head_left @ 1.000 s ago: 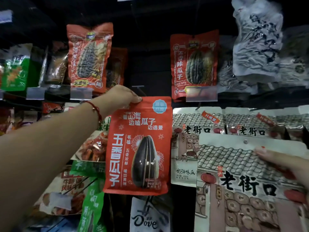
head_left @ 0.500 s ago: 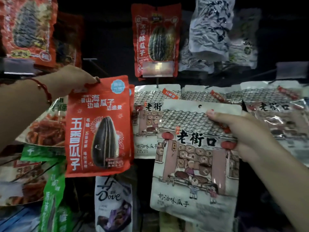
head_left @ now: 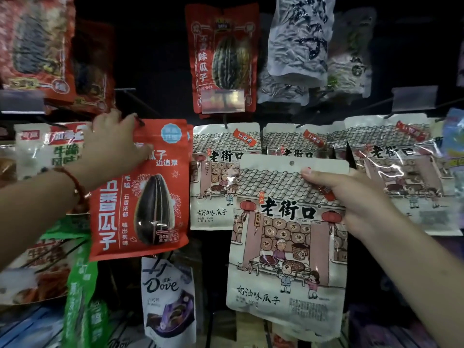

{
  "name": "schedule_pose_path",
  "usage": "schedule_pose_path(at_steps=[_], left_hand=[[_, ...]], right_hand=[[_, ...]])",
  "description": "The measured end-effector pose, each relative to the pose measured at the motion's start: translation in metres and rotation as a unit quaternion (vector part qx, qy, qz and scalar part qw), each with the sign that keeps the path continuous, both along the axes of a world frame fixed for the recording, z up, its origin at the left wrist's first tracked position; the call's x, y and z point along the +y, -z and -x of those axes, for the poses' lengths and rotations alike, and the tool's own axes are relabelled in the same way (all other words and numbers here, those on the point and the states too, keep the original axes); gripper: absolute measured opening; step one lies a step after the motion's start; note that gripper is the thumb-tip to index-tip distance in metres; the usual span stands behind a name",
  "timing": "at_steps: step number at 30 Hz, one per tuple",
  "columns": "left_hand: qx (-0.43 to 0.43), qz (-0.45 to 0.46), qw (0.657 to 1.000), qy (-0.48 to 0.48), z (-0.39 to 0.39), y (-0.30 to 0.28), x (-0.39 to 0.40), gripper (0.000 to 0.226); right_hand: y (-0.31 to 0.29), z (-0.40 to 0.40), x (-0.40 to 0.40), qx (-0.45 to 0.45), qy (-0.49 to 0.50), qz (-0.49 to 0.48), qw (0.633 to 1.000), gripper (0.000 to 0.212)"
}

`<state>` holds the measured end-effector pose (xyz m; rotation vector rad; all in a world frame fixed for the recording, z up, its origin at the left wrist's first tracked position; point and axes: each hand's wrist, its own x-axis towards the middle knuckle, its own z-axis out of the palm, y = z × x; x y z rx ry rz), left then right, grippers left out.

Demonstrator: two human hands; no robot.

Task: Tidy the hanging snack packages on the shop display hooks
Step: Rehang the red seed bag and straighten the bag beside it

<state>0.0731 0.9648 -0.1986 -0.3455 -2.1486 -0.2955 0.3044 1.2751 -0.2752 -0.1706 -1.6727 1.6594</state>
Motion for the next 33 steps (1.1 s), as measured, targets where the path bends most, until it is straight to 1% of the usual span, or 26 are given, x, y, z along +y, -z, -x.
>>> schedule_pose_path(at_steps=[3,5,6,7,8,10,11,12,13,14,16,17,18,19,20,21,23,24,25,26,27,28,29,30,31,33], left_hand=[[-0.012,0.002,1.000,0.012,-0.030,0.035,0.007,0.082],[-0.021,0.004,0.995,0.096,-0.063,0.059,0.019,0.078],[-0.063,-0.006,0.984,0.169,-0.082,0.068,0.028,0.078],[-0.128,-0.018,0.961,0.245,-0.101,0.078,0.040,0.082],[-0.200,-0.033,0.926,0.318,-0.120,0.086,0.052,0.089],[-0.316,-0.054,0.856,0.405,-0.146,0.104,0.079,0.106],[-0.345,-0.052,0.835,0.426,-0.154,0.112,0.093,0.112],[-0.369,-0.047,0.818,0.439,-0.163,0.120,0.106,0.118],[-0.390,-0.048,0.802,0.450,-0.170,0.127,0.118,0.122],[-0.404,-0.070,0.783,0.468,-0.177,0.130,0.129,0.121],[-0.410,-0.137,0.756,0.492,-0.185,0.132,0.150,0.113],[-0.416,-0.153,0.749,0.493,-0.187,0.131,0.160,0.115],[-0.423,-0.159,0.743,0.493,-0.189,0.129,0.169,0.120],[-0.425,-0.165,0.737,0.499,-0.192,0.126,0.179,0.123],[-0.426,-0.170,0.731,0.506,-0.196,0.122,0.190,0.121],[-0.423,-0.177,0.722,0.518,-0.202,0.116,0.199,0.108],[-0.416,-0.191,0.714,0.530,-0.214,0.107,0.219,0.074],[-0.415,-0.195,0.712,0.532,-0.217,0.103,0.230,0.065],[-0.413,-0.197,0.713,0.531,-0.218,0.101,0.240,0.057],[-0.411,-0.201,0.714,0.530,-0.220,0.100,0.248,0.045],[-0.406,-0.209,0.715,0.529,-0.218,0.098,0.256,0.038],[-0.400,-0.213,0.718,0.527,-0.214,0.098,0.263,0.038],[-0.395,-0.217,0.721,0.526,-0.213,0.095,0.268,0.047],[-0.389,-0.221,0.724,0.525,-0.211,0.092,0.273,0.063],[-0.385,-0.227,0.725,0.525,-0.208,0.089,0.277,0.077],[-0.378,-0.232,0.718,0.537,-0.200,0.079,0.290,0.083]], right_hand=[[0.006,-0.008,-0.001,0.006,-0.004,-0.007,1.000,0.029],[0.007,-0.016,-0.002,0.007,-0.006,-0.017,1.000,0.026],[0.008,-0.020,-0.002,0.006,-0.010,-0.019,1.000,0.023],[0.009,-0.023,0.001,0.009,-0.011,-0.014,1.000,0.020],[0.009,-0.028,0.001,0.014,-0.011,-0.010,1.000,0.018],[0.008,-0.034,0.006,0.015,-0.008,0.004,1.000,0.026],[0.007,-0.038,0.009,0.011,-0.002,0.006,1.000,0.039],[0.005,-0.042,0.011,0.007,0.005,0.007,1.000,0.059],[0.005,-0.046,0.016,0.010,0.008,0.007,1.000,0.070],[0.002,-0.053,0.018,0.006,0.015,0.006,1.000,0.065],[-0.001,-0.064,0.029,0.009,0.025,0.006,1.000,0.038],[-0.003,-0.070,0.036,0.018,0.035,0.008,0.999,0.034],[-0.007,-0.075,0.042,0.025,0.053,0.009,0.998,0.035],[-0.010,-0.079,0.051,0.033,0.062,0.006,0.997,0.041],[-0.013,-0.083,0.058,0.031,0.074,0.004,0.997,0.055],[-0.016,-0.085,0.068,0.024,0.085,0.006,0.996,0.060],[-0.024,-0.088,0.089,0.023,0.086,0.010,0.996,0.032],[-0.027,-0.088,0.098,0.019,0.087,0.014,0.996,0.025],[-0.029,-0.086,0.108,0.013,0.092,0.016,0.996,0.028],[-0.032,-0.084,0.116,0.005,0.106,0.014,0.994,0.040],[-0.035,-0.080,0.124,-0.001,0.104,0.009,0.995,0.061],[-0.036,-0.074,0.132,0.000,0.107,0.006,0.994,0.086],[-0.039,-0.069,0.141,-0.001,0.114,0.005,0.994,0.108],[-0.041,-0.063,0.150,-0.007,0.117,0.006,0.993,0.119],[-0.043,-0.057,0.159,-0.011,0.120,0.010,0.993,0.117],[-0.052,-0.052,0.167,-0.022,0.127,0.023,0.991,0.100]])
